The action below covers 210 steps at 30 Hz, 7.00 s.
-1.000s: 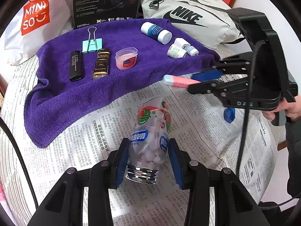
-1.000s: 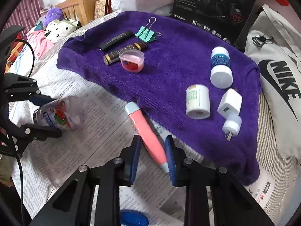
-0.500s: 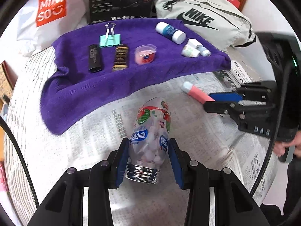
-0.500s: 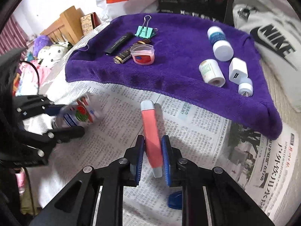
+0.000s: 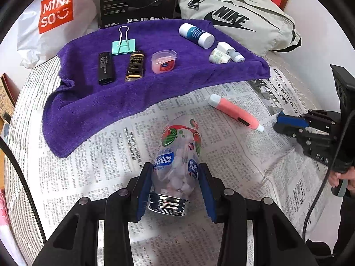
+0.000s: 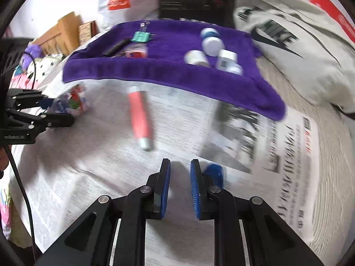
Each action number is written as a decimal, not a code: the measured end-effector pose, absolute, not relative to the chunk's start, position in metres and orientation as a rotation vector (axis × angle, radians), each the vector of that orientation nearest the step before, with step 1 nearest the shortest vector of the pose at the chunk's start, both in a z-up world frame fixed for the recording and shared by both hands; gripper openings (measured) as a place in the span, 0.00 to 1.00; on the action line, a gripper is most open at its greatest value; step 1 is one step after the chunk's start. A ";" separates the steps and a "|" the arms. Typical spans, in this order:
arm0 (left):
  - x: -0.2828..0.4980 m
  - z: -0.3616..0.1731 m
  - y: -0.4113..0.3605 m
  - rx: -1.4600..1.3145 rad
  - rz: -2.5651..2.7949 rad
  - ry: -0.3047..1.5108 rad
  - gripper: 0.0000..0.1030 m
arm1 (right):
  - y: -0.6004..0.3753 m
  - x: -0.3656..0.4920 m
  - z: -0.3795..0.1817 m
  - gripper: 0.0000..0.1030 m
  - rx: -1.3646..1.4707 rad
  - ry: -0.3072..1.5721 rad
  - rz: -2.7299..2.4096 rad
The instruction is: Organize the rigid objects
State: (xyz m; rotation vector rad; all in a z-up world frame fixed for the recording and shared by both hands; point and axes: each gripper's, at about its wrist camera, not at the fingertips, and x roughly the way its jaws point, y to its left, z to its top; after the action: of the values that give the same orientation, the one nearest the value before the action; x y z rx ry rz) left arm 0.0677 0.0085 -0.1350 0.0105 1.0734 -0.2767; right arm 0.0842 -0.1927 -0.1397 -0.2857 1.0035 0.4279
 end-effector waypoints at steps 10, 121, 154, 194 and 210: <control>0.071 -0.135 0.004 0.013 -0.267 1.078 0.39 | -0.258 0.100 -0.137 0.18 -0.231 1.023 0.321; 0.133 -0.067 0.031 -0.085 -0.238 0.967 0.37 | -0.161 0.209 -0.067 0.12 -0.080 0.956 0.605; 0.167 -0.083 0.062 -0.128 -0.246 0.991 0.37 | -0.081 0.300 -0.131 0.14 -0.303 1.092 0.487; 0.282 -0.096 -0.009 -0.055 -0.254 1.086 0.37 | -0.258 0.172 -0.071 0.42 -0.033 0.998 0.490; 0.295 -0.127 -0.027 0.066 -0.197 1.139 0.37 | -0.260 0.146 -0.087 0.42 0.004 1.042 0.517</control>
State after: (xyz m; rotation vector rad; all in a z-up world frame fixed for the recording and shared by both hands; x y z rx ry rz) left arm 0.2946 -0.0271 -0.1271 0.0661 1.1385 -0.1974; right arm 0.1458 -0.2599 -0.0870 0.0035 1.0417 0.5170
